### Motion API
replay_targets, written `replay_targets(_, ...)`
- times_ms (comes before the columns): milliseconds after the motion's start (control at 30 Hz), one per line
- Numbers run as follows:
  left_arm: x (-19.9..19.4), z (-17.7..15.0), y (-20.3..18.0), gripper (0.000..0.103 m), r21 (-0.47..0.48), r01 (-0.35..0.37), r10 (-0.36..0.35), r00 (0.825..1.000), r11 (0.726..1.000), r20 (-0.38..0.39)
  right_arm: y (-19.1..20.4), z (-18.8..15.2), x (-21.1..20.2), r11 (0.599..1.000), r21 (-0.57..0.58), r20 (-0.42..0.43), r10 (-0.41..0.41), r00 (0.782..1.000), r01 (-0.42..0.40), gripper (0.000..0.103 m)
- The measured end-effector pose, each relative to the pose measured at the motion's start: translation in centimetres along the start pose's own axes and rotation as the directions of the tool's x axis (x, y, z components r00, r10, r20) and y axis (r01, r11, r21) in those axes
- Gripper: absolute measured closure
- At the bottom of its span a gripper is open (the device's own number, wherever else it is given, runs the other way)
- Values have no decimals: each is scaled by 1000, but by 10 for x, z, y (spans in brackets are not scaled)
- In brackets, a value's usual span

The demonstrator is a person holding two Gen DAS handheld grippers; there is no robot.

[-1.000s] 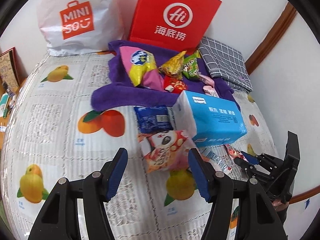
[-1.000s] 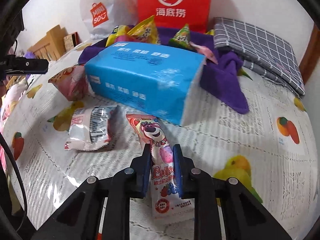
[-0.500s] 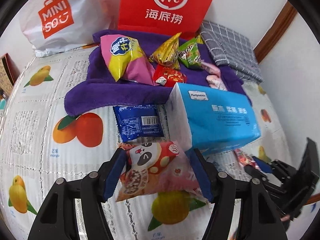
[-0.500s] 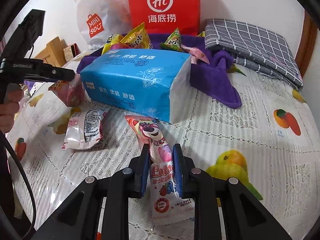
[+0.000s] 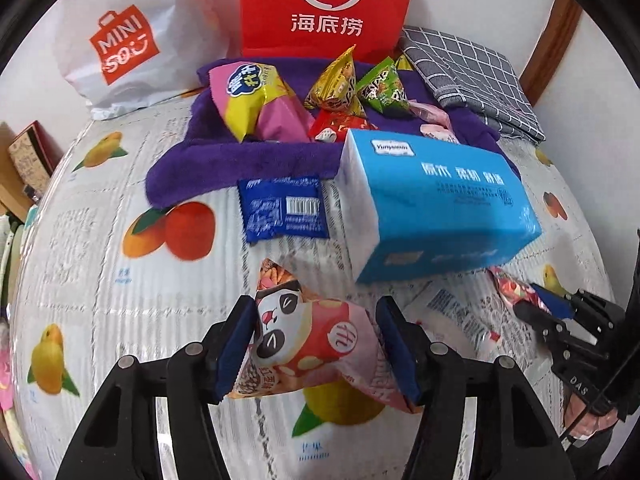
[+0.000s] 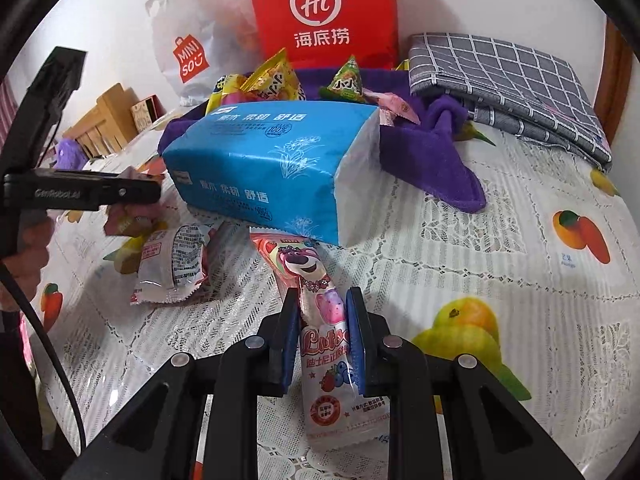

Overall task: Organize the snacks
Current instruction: 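Lift and carry both held snacks over the purple towel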

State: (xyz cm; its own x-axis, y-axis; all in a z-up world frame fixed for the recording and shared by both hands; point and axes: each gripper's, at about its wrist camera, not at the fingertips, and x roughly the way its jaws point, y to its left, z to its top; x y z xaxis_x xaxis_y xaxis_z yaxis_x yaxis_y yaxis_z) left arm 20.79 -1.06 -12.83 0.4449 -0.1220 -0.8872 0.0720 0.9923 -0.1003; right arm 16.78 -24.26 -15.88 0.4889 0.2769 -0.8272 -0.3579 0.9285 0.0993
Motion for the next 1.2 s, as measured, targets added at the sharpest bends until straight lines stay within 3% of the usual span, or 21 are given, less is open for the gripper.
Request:
replay_targets(167,-5,-9,-5,41,-20,-51,51,999,998,-3,2,0,0,1000,-10,-2,-8,1000,8,81)
replay_targets(567,-19,-30,-25,46,-15,-100,100,995,995,25,-2,0,0,999,17,-2,27,1000,-27,80)
replay_targets(933,-39,-32,-23,52,-33,-55,57,997,998,51,-3,-1,-3,1000,19,3,24,1000,-24,83)
replay_targets(1100,-56,-27,-19,53,-22,-31,33,996,999,87,1,-7,-16,1000,-1,30,-15,999,15,83)
replay_targets(1200,-66,-19,-16,53,-19,-14,16,994,1000,105,4,-6,-30,1000,10,34,3,999,-4,83)
